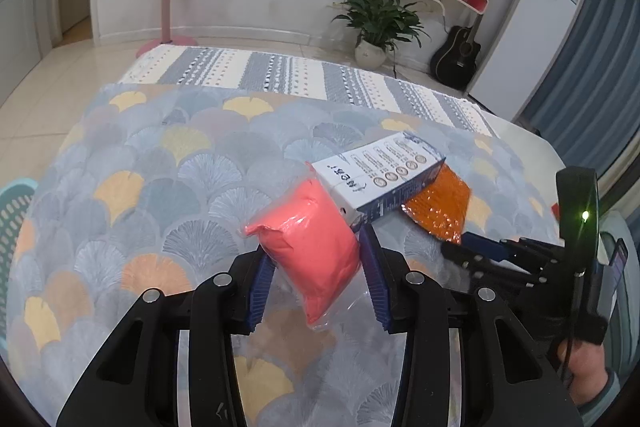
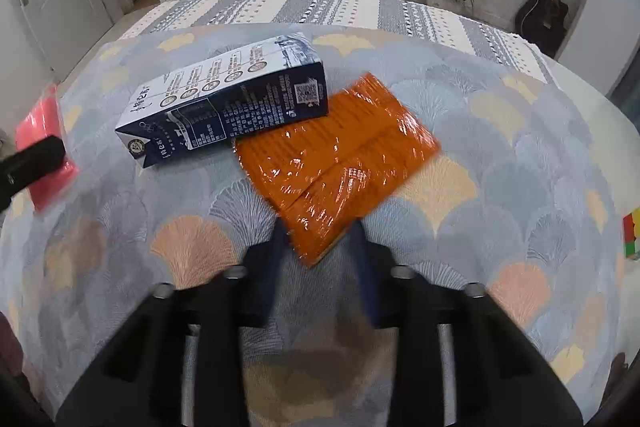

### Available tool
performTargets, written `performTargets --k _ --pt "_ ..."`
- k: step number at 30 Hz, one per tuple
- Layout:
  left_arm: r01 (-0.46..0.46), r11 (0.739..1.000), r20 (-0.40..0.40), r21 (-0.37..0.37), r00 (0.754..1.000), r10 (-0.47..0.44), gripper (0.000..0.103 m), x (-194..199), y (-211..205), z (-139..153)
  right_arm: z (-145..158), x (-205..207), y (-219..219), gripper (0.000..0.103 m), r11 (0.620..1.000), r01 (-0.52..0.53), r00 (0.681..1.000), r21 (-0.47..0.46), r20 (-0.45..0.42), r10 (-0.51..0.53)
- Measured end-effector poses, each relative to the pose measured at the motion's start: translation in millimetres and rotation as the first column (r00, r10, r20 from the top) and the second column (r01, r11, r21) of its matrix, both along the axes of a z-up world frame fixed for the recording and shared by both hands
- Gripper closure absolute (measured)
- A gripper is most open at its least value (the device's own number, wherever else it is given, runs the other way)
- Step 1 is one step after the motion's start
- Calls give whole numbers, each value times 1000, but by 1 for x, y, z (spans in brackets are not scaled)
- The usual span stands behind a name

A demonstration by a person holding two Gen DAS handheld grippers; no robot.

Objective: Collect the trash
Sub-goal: 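Grasp the pink packet with the left tool while the right tool grasps the orange packet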

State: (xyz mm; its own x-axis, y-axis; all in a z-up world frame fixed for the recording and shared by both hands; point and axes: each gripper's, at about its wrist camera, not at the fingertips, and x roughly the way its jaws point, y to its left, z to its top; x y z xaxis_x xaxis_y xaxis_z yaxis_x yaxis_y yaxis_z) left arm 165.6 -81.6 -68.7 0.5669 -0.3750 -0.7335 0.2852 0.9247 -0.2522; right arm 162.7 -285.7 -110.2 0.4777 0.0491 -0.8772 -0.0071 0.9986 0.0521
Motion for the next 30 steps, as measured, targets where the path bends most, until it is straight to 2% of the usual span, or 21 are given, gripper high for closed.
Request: performTargets --k 1,5,6,7,9,10,12,14,17,20,24,27,30 --pt "0 1000 0 1 1000 0 63 0 0 0 1 -2 0 85 1000 -1 1000 -1 6 1" --pt "-5 1000 -1 -2 1000 5 63 1 1 -1 9 -6 -6 85 997 1 999 80 35 -4" --pt "-6 1000 -3 -2 1000 6 63 0 1 -2 9 -6 -8 80 995 8 999 96 32 -11" --pt "-5 1000 -4 -2 1000 5 63 1 1 -2 9 -3 -12 66 993 21 1000 120 12 -23" --pt "-2 1000 -4 -4 1000 2 63 0 1 -2 13 -5 -15 39 993 55 998 107 16 -57" --pt "-1 1000 -2 -3 1000 1 63 0 1 -2 16 -7 -16 36 993 67 997 100 32 -70" --pt "-2 1000 0 -3 1000 2 62 1 2 -1 18 -6 -20 34 988 97 995 117 26 -101" --pt "-7 1000 -4 -9 1000 7 62 2 3 -2 14 6 -21 33 981 145 989 129 -15 -145" --pt "-11 1000 -8 -12 1000 11 62 1 5 -2 2 32 -14 33 978 191 980 83 -72 -185" --pt "-22 1000 -3 -20 1000 22 62 1 11 2 -1 49 -8 31 969 243 968 52 -70 -239" --pt "-45 998 -3 -44 999 45 62 4 22 5 0 64 -7 26 952 299 953 68 -69 -295" --pt "-54 997 -9 -55 998 54 62 6 27 6 -5 77 -5 21 939 340 937 44 -102 -335" --pt "-55 996 -10 -65 998 55 62 7 29 7 -8 83 -2 12 926 375 923 46 -116 -368"
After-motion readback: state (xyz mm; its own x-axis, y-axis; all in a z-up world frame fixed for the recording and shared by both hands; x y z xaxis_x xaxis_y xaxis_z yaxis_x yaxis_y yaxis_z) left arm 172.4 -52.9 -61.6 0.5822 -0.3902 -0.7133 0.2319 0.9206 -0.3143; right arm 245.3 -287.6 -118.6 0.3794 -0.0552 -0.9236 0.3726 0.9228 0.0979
